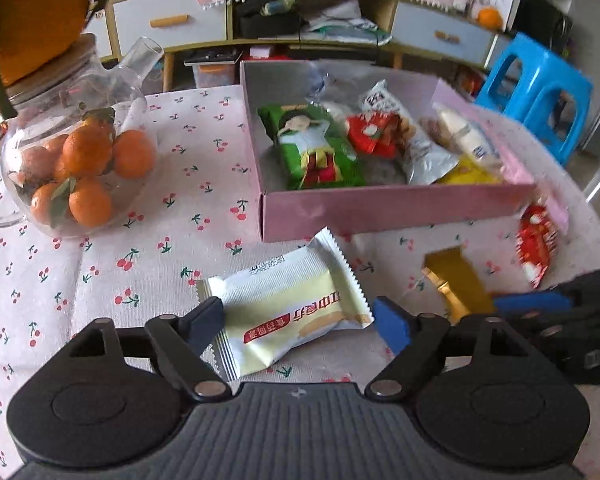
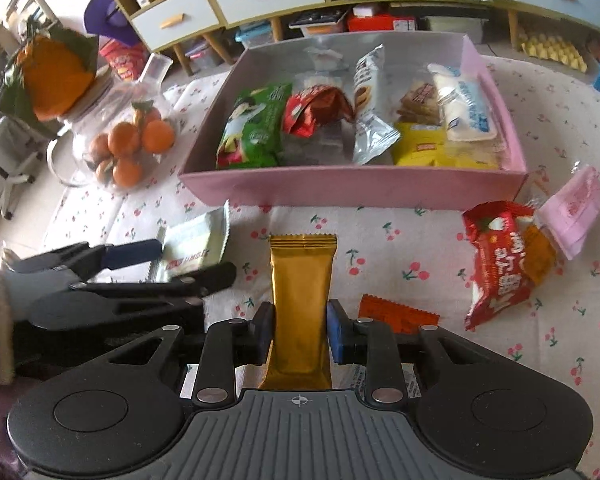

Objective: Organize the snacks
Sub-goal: 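Lift both held packets off the tablecloth toward the pink box, then lower both held packets into the pink box and open both tools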

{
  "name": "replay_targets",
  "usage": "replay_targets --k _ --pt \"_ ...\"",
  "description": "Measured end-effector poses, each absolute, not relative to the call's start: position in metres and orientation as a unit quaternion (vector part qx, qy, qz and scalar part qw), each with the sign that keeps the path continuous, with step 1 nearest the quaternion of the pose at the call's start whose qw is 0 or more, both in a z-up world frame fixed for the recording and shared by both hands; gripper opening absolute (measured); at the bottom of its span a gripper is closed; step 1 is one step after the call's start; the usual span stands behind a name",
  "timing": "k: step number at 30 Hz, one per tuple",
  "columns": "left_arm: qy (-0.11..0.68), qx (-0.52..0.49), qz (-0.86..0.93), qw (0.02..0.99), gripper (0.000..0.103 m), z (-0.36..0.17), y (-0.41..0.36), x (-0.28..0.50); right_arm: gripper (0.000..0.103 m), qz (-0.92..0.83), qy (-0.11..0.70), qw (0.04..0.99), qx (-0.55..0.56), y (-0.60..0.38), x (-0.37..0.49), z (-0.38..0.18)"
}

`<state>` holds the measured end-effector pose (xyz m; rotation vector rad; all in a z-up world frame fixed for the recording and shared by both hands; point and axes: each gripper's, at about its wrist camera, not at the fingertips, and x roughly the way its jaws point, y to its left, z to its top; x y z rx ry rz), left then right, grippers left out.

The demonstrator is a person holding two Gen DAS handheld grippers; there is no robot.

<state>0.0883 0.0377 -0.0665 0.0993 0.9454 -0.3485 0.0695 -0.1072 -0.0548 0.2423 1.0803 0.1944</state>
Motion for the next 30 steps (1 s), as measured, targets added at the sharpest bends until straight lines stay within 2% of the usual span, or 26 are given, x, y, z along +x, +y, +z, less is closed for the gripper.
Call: replay_targets --k 4,7,10,12,13,17,23,30 --pt "0.453 0.069 -0.161 0.874 0.085 -0.071 0.03 0.088 0.027 0.089 0.512 0.846 0.123 -0.113 0.069 -0.052" --pt "0.452 0.087 -0.15 0.875 0.082 -0.073 0.025 0.087 0.027 0.086 0.51 0.846 0.127 -0.117 0.069 -0.05" --pt "0.447 0.082 -0.143 0.879 0.069 -0.07 0.026 0.086 0.027 0.086 0.507 0.848 0.132 -0.12 0.07 -0.047" --pt "0.452 0.074 -0.138 0.878 0.065 -0.067 0.028 0.087 0.027 0.086 0.505 0.848 0.135 -0.122 0.07 -0.046" --pt "0.45 0.072 -0.138 0.879 0.053 -0.065 0.029 0.086 0.027 0.085 0.504 0.849 0.137 -0.123 0.071 -0.045" --pt "0.454 0.071 -0.135 0.878 0.035 -0.06 0.029 0.088 0.027 0.086 0.501 0.847 0.152 -0.13 0.072 -0.041" --pt "0.446 0.057 -0.137 0.883 0.02 -0.047 0.038 0.087 0.027 0.088 0.49 0.85 0.174 -0.14 0.072 -0.032" --pt "0.445 0.032 -0.143 0.884 0.014 -0.036 0.049 0.087 0.027 0.08 0.473 0.854 0.2 -0.158 0.075 -0.02"
